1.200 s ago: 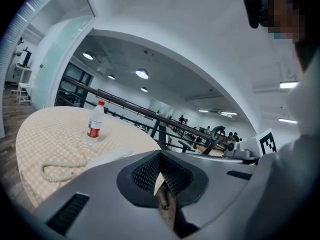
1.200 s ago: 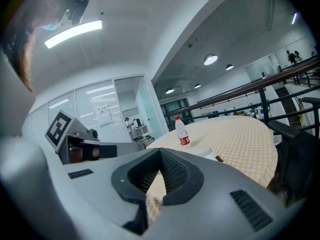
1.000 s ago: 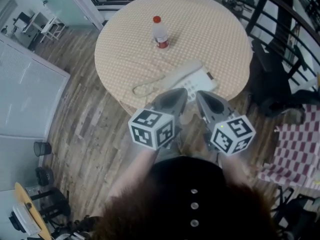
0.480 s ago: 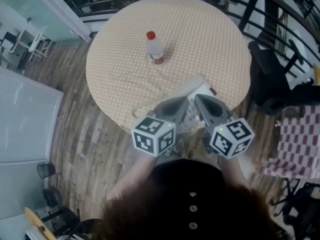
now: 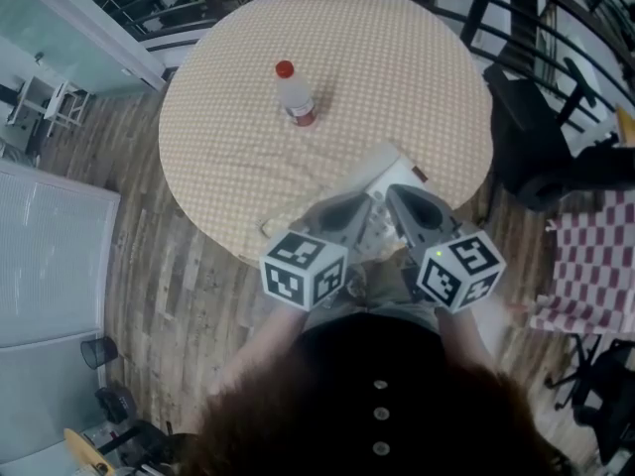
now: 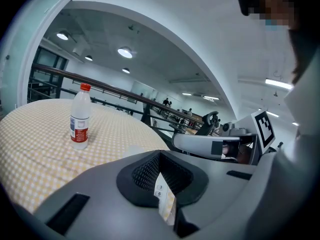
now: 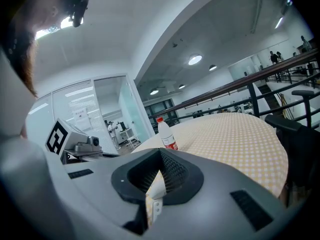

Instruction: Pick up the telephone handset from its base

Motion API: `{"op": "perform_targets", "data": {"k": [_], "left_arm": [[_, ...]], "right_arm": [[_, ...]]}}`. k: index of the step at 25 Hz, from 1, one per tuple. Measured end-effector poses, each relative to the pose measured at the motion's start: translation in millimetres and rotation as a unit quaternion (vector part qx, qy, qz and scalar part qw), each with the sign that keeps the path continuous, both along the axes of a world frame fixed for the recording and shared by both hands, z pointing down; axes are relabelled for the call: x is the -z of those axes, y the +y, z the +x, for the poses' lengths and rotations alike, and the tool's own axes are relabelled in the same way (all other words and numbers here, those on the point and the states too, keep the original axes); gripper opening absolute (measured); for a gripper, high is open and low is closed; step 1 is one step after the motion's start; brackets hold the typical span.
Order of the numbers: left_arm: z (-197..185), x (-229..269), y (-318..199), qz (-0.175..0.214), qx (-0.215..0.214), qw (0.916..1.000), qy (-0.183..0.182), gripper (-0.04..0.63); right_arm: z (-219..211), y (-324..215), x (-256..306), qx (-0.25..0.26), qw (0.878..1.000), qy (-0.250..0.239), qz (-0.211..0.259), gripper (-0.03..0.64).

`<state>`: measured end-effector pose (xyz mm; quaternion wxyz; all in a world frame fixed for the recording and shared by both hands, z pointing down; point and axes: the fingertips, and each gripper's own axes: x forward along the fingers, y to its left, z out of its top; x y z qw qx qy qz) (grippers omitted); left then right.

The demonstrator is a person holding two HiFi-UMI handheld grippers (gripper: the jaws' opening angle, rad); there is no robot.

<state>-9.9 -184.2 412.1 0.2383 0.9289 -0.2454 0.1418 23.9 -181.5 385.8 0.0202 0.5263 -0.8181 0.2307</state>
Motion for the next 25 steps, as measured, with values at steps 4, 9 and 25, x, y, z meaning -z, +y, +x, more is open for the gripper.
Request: {"op": "perform_targets", "data": {"k": [4, 9, 25], "left_arm": [[8, -2, -1, 0.004, -0.007, 0.9999, -0.006, 0.005], [12, 2, -6, 0.023, -0.014, 0.9995, -0.017, 0.005], [31, 1, -17, 0.021, -0.003, 0.9993, -0.031, 0.005]], "right_arm": [[8, -2, 0, -0.006, 1.0, 0.001, 0.001, 0.009], [11, -6, 2, -0.002, 1.0, 0.001, -0.001, 0.009], [31, -18, -2, 0.028, 0.999, 0.009, -0.022, 0.009]]}}
